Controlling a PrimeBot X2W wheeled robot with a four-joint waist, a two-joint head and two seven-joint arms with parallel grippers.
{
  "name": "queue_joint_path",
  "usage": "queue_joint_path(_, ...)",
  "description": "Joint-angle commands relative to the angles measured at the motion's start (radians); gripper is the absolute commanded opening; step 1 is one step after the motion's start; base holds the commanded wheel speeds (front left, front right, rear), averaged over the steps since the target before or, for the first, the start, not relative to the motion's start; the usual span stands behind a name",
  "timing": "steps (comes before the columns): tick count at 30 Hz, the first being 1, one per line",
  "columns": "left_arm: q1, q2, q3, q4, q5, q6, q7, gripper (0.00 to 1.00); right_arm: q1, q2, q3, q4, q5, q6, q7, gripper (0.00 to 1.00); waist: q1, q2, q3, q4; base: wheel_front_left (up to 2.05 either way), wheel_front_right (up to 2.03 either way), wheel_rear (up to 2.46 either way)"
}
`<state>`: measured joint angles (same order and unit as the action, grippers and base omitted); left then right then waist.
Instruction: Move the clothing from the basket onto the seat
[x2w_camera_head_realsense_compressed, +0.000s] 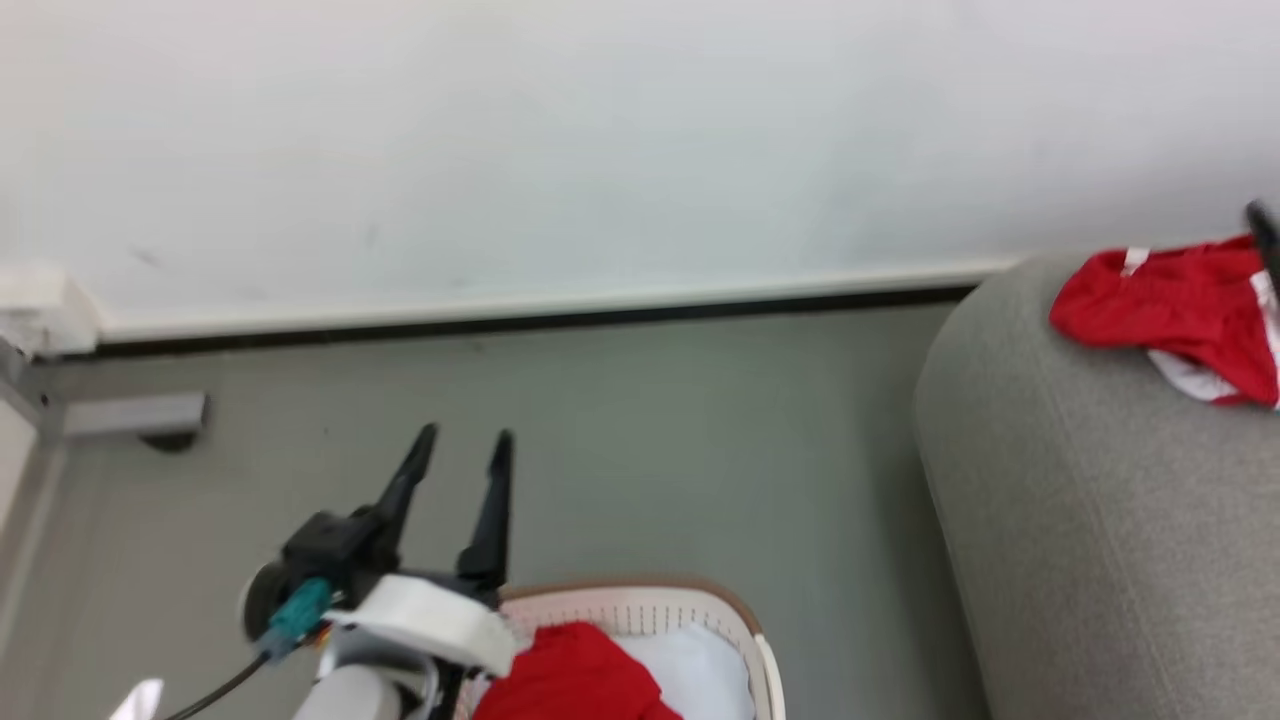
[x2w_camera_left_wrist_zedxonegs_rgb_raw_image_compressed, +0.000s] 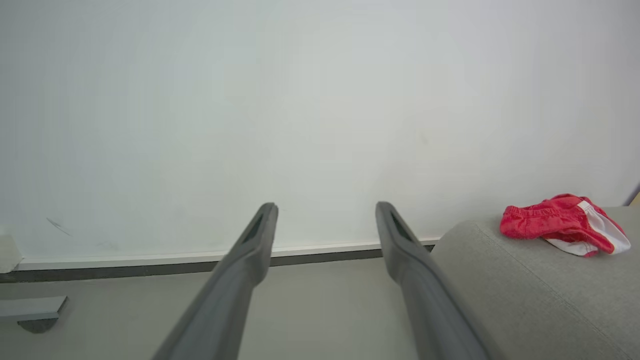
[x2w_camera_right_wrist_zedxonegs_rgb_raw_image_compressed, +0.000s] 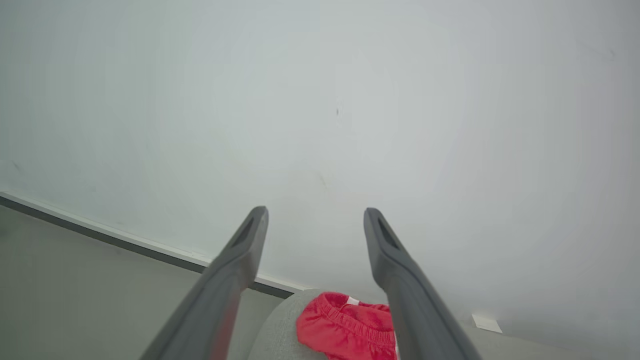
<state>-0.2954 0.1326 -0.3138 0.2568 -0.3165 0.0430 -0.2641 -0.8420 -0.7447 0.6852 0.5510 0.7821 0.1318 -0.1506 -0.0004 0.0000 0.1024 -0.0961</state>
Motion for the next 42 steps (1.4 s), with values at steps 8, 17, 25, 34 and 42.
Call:
queue_joint_path(8, 0.153, 0.005, 0.139, -0.058, -0.009, 0.027, 0.000, 1.00, 0.333, 0.140, -0.186, -0.119, -0.059, -0.002, -0.090, 1.00, 0.0004, 0.0000, -0.114, 0.043, 0.00, 0.00, 0.00)
queue_joint_path(17, 0.254, -0.013, 0.207, -0.108, 0.077, -0.004, 0.000, 1.00, 0.674, 0.410, -0.483, -0.298, -0.247, -0.002, -0.114, 1.00, 0.0004, 0.0000, -0.131, 0.072, 0.00, 0.00, 0.00)
queue_joint_path(25, 0.286, -0.059, 0.235, -0.108, 0.119, -0.031, 0.000, 1.00, 0.793, 0.562, -0.552, -0.357, -0.413, -0.002, -0.115, 1.00, 0.0004, 0.0000, -0.129, 0.084, 0.00, 0.00, 0.00)
queue_joint_path(34, 0.280, -0.075, 0.264, -0.091, 0.140, -0.055, -0.001, 1.00, 0.781, 0.581, -0.557, -0.357, -0.436, -0.002, -0.115, 1.00, 0.0004, 0.0000, -0.133, 0.076, 0.00, 0.00, 0.00)
queue_joint_path(42, 0.279, -0.079, 0.275, -0.085, 0.150, -0.064, -0.001, 1.00, 0.766, 0.576, -0.546, -0.352, -0.440, -0.002, -0.115, 1.00, 0.0004, 0.0000, -0.130, 0.067, 0.00, 0.00, 0.00)
